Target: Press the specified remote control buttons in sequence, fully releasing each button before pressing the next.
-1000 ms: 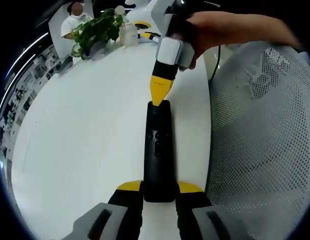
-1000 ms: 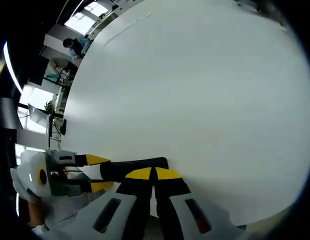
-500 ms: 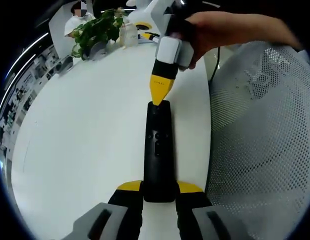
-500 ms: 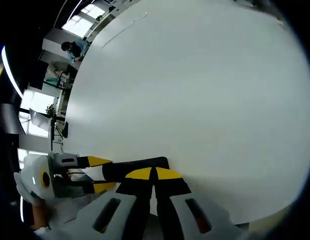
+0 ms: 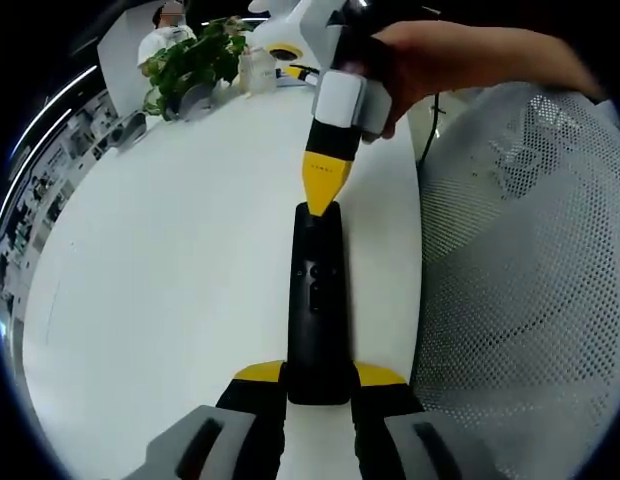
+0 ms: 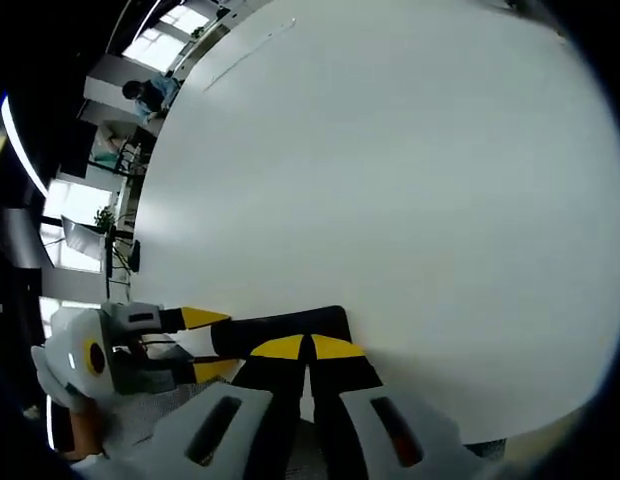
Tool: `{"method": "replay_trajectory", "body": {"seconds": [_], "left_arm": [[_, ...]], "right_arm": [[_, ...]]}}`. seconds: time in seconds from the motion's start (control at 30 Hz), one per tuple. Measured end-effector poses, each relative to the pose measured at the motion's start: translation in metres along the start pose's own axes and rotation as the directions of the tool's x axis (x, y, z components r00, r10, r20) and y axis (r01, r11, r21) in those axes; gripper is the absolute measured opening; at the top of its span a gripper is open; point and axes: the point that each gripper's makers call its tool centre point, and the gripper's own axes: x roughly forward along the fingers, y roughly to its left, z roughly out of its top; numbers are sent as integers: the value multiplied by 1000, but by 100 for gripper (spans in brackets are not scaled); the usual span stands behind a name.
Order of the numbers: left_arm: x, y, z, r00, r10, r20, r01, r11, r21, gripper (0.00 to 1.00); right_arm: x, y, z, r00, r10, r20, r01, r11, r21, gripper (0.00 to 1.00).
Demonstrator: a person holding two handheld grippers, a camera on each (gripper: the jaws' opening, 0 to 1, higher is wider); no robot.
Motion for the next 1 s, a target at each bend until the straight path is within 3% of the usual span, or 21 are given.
{"method": "replay_trajectory", "body": {"seconds": [0.4, 0.53, 0.8, 1.0], "left_arm": [[0, 0, 0, 1000, -2, -6, 2, 1000, 1, 24], [0, 0, 0, 1000, 0, -6, 0, 1000, -2, 24], [0, 0, 0, 1000, -1, -2, 1, 1000, -9, 24], [0, 1, 0, 1000, -1, -3, 1, 1000, -10, 24]], "right_arm": [[1, -1, 1, 1000, -10, 9, 10, 1000, -7, 0], [1, 2, 0, 1000, -20, 18, 21, 999, -35, 0], [3, 3, 1, 995, -92, 33, 97, 981, -169, 0], [4, 0, 2, 992, -122, 31, 126, 976, -179, 0]]}}
